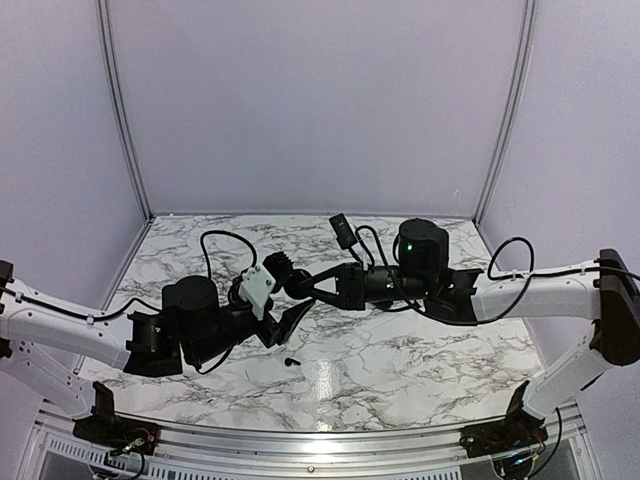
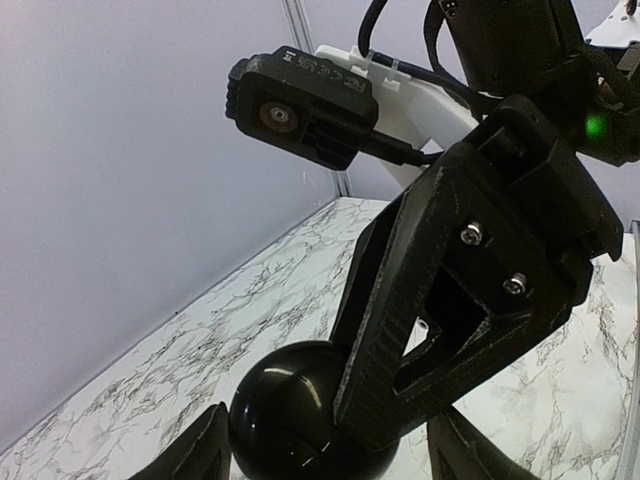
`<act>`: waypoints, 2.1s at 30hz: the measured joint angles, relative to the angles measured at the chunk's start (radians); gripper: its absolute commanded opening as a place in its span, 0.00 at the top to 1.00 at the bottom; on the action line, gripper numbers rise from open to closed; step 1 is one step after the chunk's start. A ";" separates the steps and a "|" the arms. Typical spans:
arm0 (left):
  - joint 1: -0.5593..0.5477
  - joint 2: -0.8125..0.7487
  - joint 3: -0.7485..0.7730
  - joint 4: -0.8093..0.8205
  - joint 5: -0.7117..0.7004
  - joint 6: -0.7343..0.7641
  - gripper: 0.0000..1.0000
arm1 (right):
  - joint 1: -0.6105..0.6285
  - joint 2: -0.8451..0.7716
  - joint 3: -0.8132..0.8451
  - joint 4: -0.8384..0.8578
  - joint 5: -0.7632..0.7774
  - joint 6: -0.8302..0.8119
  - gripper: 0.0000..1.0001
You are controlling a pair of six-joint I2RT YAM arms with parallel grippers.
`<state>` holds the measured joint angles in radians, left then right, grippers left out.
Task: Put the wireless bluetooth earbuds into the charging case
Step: Pass from the right arm to the left, then pass from the left arm to the right
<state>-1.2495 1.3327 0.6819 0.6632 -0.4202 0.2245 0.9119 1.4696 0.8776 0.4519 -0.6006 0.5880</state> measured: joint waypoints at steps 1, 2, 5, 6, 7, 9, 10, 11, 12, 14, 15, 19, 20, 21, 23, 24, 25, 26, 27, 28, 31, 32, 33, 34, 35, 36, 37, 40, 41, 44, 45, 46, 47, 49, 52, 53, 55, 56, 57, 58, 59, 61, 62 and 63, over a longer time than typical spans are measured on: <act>0.000 0.000 0.000 0.000 0.000 0.000 0.32 | 0.000 0.004 0.000 0.003 -0.001 0.003 0.92; 0.000 0.000 0.000 -0.001 0.000 0.002 0.34 | 0.000 0.006 -0.001 0.005 -0.001 0.007 0.92; 0.000 0.000 0.000 -0.002 0.000 0.006 0.43 | 0.000 0.006 -0.006 0.017 -0.002 0.013 0.92; 0.000 0.000 0.000 -0.002 0.000 0.007 0.46 | 0.000 0.006 -0.006 0.019 -0.004 0.015 0.92; 0.000 0.000 0.000 -0.002 -0.004 0.013 0.51 | 0.000 0.006 -0.007 0.021 -0.006 0.018 0.92; 0.000 0.000 -0.002 -0.006 -0.005 0.025 0.56 | -0.001 0.006 -0.010 0.021 -0.007 0.023 0.91; 0.000 0.000 -0.003 -0.007 -0.006 0.026 0.58 | -0.001 0.006 -0.012 0.022 -0.008 0.023 0.91; 0.000 0.000 -0.005 -0.007 -0.007 0.029 0.60 | -0.001 0.006 -0.013 0.023 -0.011 0.022 0.91; 0.000 0.000 -0.005 -0.006 -0.006 0.028 0.62 | -0.001 0.006 -0.014 0.024 -0.011 0.022 0.90; -0.001 0.000 -0.006 -0.006 -0.006 0.029 0.65 | -0.001 0.006 -0.016 0.026 -0.011 0.022 0.78; -0.001 0.000 -0.007 -0.005 -0.006 0.029 0.66 | -0.001 0.006 -0.017 0.026 -0.012 0.022 0.72; -0.001 -0.004 -0.013 -0.002 0.007 0.045 0.67 | 0.000 0.006 -0.017 0.021 -0.017 0.019 0.59; -0.001 -0.006 -0.015 -0.001 0.018 0.053 0.67 | 0.001 0.006 -0.017 0.015 -0.018 0.014 0.58; -0.001 -0.011 -0.020 -0.002 0.028 0.061 0.68 | 0.002 0.006 -0.016 0.009 -0.019 0.011 0.58; -0.001 -0.029 -0.034 -0.016 0.064 0.083 0.68 | 0.002 0.006 -0.015 -0.016 -0.020 -0.002 0.57; 0.000 -0.039 -0.039 -0.031 0.084 0.097 0.68 | 0.002 0.005 -0.013 -0.033 -0.024 -0.011 0.57; 0.000 -0.047 -0.040 -0.050 0.101 0.106 0.68 | 0.001 0.005 -0.008 -0.057 -0.031 -0.020 0.57; 0.000 -0.059 -0.042 -0.073 0.122 0.120 0.68 | -0.001 0.003 -0.005 -0.079 -0.041 -0.033 0.57; 0.001 -0.071 -0.043 -0.098 0.144 0.133 0.68 | 0.000 0.003 0.000 -0.098 -0.050 -0.043 0.57; 0.001 -0.080 -0.043 -0.120 0.162 0.144 0.68 | 0.000 0.003 0.008 -0.127 -0.066 -0.058 0.57; 0.002 -0.111 -0.043 -0.198 0.227 0.186 0.69 | 0.000 0.003 0.039 -0.219 -0.115 -0.105 0.59; 0.002 -0.119 -0.042 -0.224 0.247 0.199 0.69 | 0.000 0.003 0.049 -0.250 -0.128 -0.120 0.60; 0.002 -0.126 -0.042 -0.251 0.268 0.212 0.70 | 0.000 0.003 0.058 -0.275 -0.138 -0.131 0.60; 0.002 -0.130 -0.042 -0.273 0.285 0.222 0.70 | -0.001 0.003 0.068 -0.301 -0.152 -0.143 0.61; 0.001 -0.134 -0.042 -0.300 0.306 0.234 0.71 | -0.002 0.003 0.077 -0.327 -0.163 -0.155 0.61; 0.000 -0.137 -0.042 -0.323 0.325 0.243 0.71 | -0.003 0.003 0.085 -0.346 -0.172 -0.165 0.61; 0.000 -0.139 -0.042 -0.343 0.341 0.253 0.72 | -0.005 0.004 0.092 -0.367 -0.186 -0.175 0.61; 0.000 -0.143 -0.040 -0.385 0.373 0.271 0.73 | -0.006 0.012 0.104 -0.413 -0.221 -0.194 0.60; 0.000 -0.143 -0.039 -0.394 0.380 0.276 0.74 | -0.006 0.018 0.107 -0.423 -0.232 -0.198 0.59; 0.000 -0.143 -0.030 -0.419 0.394 0.288 0.75 | 0.000 0.040 0.108 -0.449 -0.255 -0.202 0.56; 0.000 -0.143 -0.025 -0.428 0.396 0.291 0.75 | 0.001 0.048 0.108 -0.458 -0.262 -0.204 0.55; 0.000 -0.142 -0.022 -0.437 0.398 0.293 0.75 | 0.002 0.055 0.108 -0.464 -0.270 -0.206 0.55; 0.000 -0.142 -0.020 -0.444 0.398 0.295 0.75 | 0.003 0.058 0.108 -0.470 -0.274 -0.208 0.56; 0.000 -0.138 -0.011 -0.461 0.402 0.298 0.75 | 0.005 0.061 0.108 -0.481 -0.280 -0.212 0.56; 0.000 -0.133 -0.006 -0.467 0.412 0.301 0.76 | 0.006 0.063 0.108 -0.490 -0.290 -0.217 0.56; 0.000 -0.131 -0.004 -0.468 0.414 0.301 0.76 | 0.006 0.064 0.108 -0.491 -0.292 -0.218 0.57; 0.000 -0.127 -0.002 -0.469 0.420 0.304 0.77 | 0.011 0.069 0.108 -0.491 -0.297 -0.219 0.56; 0.000 -0.125 0.000 -0.471 0.422 0.306 0.77 | 0.014 0.073 0.108 -0.491 -0.299 -0.220 0.57; 0.000 -0.123 0.002 -0.473 0.423 0.307 0.77 | 0.018 0.079 0.108 -0.491 -0.302 -0.220 0.57; 0.000 -0.121 0.003 -0.474 0.424 0.308 0.77 | 0.022 0.085 0.109 -0.491 -0.305 -0.220 0.58; 0.000 -0.120 0.003 -0.475 0.425 0.309 0.77 | 0.026 0.092 0.110 -0.491 -0.308 -0.221 0.59; 0.000 -0.119 0.004 -0.478 0.428 0.313 0.77 | 0.032 0.101 0.115 -0.494 -0.312 -0.223 0.62; 0.000 -0.118 0.004 -0.478 0.428 0.315 0.77 | 0.034 0.107 0.120 -0.497 -0.315 -0.223 0.66; 0.000 -0.117 0.005 -0.480 0.427 0.316 0.77 | 0.036 0.111 0.124 -0.497 -0.317 -0.224 0.69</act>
<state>-1.2491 1.2156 0.6865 0.1833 0.0071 0.5407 0.9478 1.5806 1.0019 -0.0456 -0.9173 0.3645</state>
